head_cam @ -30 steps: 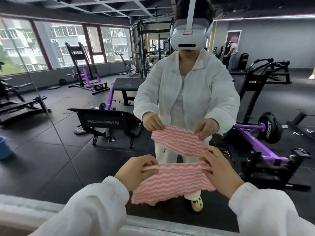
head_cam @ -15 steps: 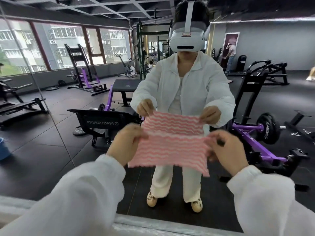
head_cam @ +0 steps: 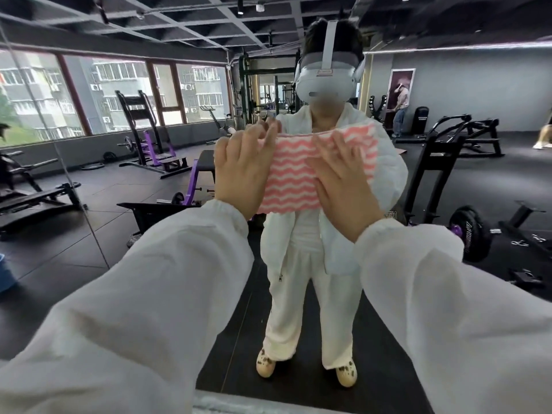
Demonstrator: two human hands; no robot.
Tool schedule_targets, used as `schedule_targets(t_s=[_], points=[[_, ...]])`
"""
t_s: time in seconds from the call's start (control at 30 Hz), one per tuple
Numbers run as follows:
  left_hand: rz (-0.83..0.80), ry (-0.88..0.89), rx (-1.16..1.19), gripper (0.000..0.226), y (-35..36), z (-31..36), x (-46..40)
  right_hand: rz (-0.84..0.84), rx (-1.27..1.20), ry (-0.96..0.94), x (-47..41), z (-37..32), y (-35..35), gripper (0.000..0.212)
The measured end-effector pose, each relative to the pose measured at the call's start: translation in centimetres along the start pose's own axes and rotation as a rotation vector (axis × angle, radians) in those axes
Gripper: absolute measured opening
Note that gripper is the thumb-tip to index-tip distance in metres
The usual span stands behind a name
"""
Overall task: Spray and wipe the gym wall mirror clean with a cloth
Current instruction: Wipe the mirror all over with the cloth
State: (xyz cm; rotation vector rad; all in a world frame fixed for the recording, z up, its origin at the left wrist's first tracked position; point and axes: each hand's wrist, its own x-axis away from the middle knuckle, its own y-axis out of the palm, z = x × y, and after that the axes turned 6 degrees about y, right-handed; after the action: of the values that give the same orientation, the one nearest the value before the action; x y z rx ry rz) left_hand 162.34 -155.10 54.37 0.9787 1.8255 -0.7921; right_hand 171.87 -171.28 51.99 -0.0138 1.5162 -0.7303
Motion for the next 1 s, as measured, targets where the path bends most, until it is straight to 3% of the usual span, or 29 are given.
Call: schedule_targets(t_s=[0.07,0.17,0.4,0.63,0.77,1.0], points=[[0.032,0.184,0.06,0.043,0.2,-0.5,-0.1,-0.01,0.221,-0.088,-0.3,1.4,0.9,0.053],[-0.022,0.43,0.134,0.033,1.1,-1.3,-0.4,0.018,0.413,-0.169,-0.6,2.6,0.8,0.051],[-0.149,0.231,0.129,0.052,1.9,0.5,1.0,0.041,0.605,-0.3,-2.8,3.8,-0.2,0.047],[-0.141,0.244,0.093,0.058,3.1,-1.8,-3.6,0.035,0.55,-0.113,-5.2,3.2,-1.3,0.049],[-0.091,0.31,0.076,0.066,4.8,-0.9,0.1,0.095,0.58,-0.194,-1.7,3.0,1.0,0.049],[-0.148,0.531,0.183,0.062,6.4,0.5,11.1,-0.071,0.506,-0.303,7.7,2.8,6.0,0.049]])
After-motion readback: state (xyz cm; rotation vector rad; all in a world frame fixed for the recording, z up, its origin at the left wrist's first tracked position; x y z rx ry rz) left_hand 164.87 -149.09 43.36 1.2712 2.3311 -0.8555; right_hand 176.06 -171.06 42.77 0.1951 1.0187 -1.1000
